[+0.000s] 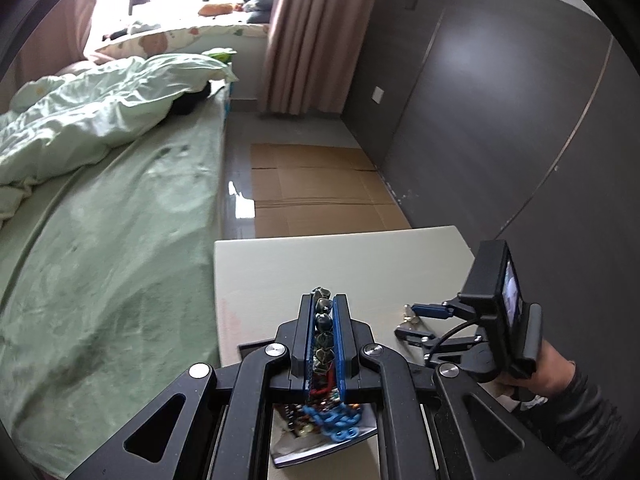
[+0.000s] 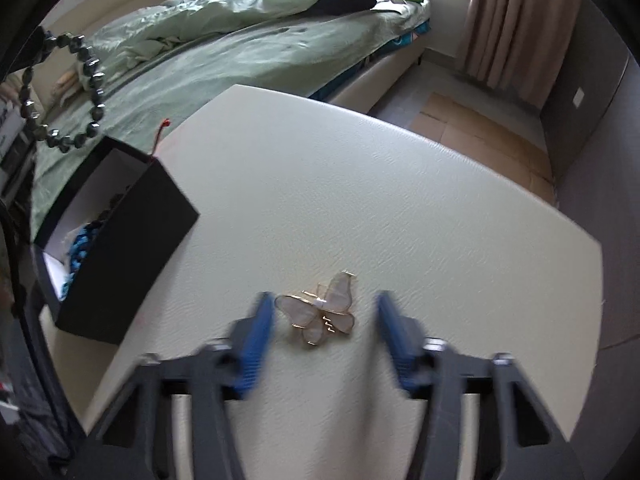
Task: Organize jewelry
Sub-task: 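Carry the dark bead bracelet to the box with the left gripper while the right gripper grasps the butterfly charm, then release the bead bracelet into the box with the left gripper while the right drops the butterfly charm in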
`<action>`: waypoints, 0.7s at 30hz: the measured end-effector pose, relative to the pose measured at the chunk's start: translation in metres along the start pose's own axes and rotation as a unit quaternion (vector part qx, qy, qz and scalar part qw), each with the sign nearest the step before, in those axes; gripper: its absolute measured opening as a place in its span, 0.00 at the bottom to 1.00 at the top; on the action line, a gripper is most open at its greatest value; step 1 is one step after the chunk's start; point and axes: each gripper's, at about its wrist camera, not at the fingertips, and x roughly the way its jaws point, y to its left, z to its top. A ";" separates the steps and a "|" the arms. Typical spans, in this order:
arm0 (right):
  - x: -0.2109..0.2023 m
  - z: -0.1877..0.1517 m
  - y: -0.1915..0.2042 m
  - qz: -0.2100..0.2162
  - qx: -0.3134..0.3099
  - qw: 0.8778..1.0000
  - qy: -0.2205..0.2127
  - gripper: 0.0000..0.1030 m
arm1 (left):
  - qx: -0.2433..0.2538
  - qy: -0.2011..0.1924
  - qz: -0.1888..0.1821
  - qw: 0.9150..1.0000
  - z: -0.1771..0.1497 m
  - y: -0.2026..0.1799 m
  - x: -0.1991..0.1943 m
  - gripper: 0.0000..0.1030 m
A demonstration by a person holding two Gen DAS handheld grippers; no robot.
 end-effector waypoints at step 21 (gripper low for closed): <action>-0.071 0.026 0.036 0.052 0.035 0.996 -0.064 0.39 | -0.062 0.020 -0.005 0.998 -0.028 0.042 0.001 0.58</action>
